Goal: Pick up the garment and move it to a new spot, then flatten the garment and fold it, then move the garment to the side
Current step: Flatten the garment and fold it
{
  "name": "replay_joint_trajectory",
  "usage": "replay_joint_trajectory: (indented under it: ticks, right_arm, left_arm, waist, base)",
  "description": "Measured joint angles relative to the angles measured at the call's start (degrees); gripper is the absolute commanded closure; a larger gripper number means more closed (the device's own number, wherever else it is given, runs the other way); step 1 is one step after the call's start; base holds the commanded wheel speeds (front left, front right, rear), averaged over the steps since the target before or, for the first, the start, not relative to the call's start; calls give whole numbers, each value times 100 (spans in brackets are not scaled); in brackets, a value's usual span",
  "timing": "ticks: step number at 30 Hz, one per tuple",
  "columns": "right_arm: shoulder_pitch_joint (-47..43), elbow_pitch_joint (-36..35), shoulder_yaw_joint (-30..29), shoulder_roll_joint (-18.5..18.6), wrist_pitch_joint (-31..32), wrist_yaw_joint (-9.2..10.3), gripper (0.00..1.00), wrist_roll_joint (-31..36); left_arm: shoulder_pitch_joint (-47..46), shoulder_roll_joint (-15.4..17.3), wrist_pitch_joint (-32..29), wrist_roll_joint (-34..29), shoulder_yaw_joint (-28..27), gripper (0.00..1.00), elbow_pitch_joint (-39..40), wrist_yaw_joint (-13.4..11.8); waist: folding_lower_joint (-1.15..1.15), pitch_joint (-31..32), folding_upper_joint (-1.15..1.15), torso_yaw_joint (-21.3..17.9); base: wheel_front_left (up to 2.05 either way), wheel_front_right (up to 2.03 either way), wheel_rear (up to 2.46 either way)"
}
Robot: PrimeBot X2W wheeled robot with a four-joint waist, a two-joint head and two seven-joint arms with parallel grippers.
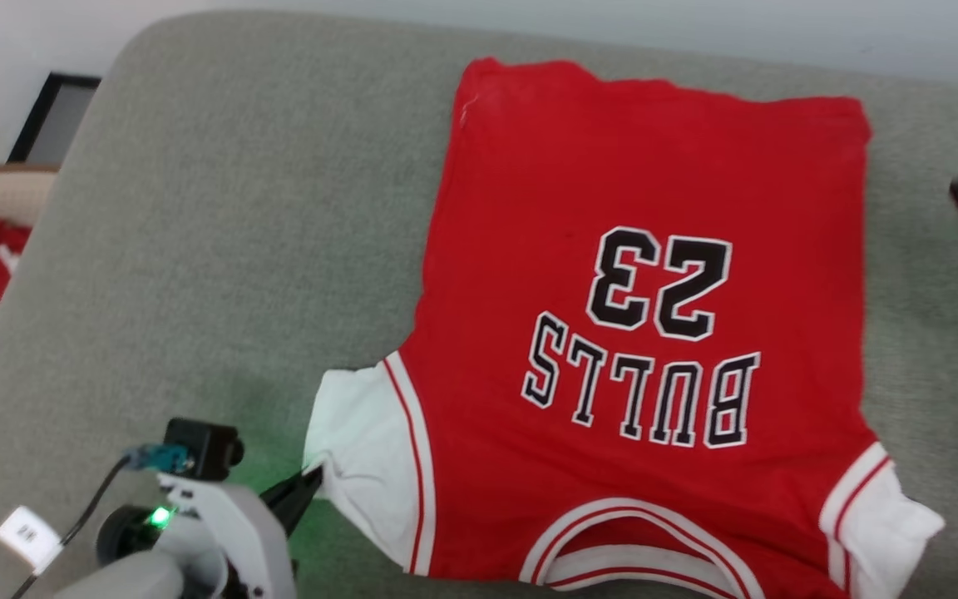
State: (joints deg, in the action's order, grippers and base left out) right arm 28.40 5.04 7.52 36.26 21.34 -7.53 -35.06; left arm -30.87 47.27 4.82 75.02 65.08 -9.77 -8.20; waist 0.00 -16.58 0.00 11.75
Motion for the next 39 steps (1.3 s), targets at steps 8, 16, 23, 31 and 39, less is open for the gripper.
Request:
replay_joint_trajectory:
  ticks: [8, 16, 23, 31, 39]
  right_arm:
    - [1802, 2136, 3, -470, 542, 0, 0, 571]
    - [2883, 3966, -12, -654, 1308, 0, 0, 916]
    - [3495, 4922, -291, -700, 1688, 0, 0, 1319]
    - [3719, 5088, -89, -791, 1778, 0, 100, 1518]
    - [3094, 4210, 635, -793, 1918, 1, 100, 928]
  left_arm:
    - [-462, -469, -75, -246, 71, 100, -230, 277]
    - [-738, -877, -75, -347, 123, 100, -505, 554]
    - [-855, -1096, -24, -350, 122, 100, -737, 780]
    - [-857, -1155, 60, -287, 80, 100, -994, 946]
    - [-758, -882, 85, -247, 37, 100, -1106, 948]
  waist:
    - [0, -391, 0, 457]
    - [0, -715, 0, 949]
    - [0, -947, 0, 1228]
    - [0, -997, 0, 1205]
    - [0, -735, 0, 827]
  base:
    - [0, 0, 0]
    - [0, 0, 0]
    - [0, 0, 0]
    - [0, 0, 0]
    - [0, 0, 0]
